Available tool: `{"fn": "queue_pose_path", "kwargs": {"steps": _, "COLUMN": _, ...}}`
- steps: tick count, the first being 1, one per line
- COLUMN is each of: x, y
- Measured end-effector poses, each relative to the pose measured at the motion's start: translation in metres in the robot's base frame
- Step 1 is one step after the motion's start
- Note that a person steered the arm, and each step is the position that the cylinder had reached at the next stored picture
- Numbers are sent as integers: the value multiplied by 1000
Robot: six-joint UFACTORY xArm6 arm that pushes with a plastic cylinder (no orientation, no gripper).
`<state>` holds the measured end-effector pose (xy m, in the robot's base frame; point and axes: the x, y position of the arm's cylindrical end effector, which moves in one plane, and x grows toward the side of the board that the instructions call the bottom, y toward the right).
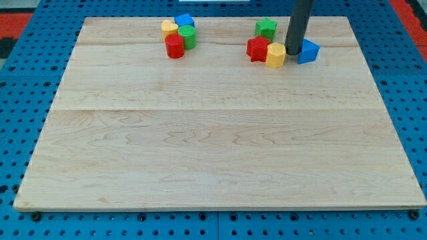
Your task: Place your arm towards the top right
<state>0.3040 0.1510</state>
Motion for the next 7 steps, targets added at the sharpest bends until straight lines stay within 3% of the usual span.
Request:
{"fn": "queue_pose_path", "kwargs": {"steps": 3, "x": 75, "y": 0}}
{"fn": "queue_pose_path", "kwargs": {"steps": 7, "x": 139, "y": 0}}
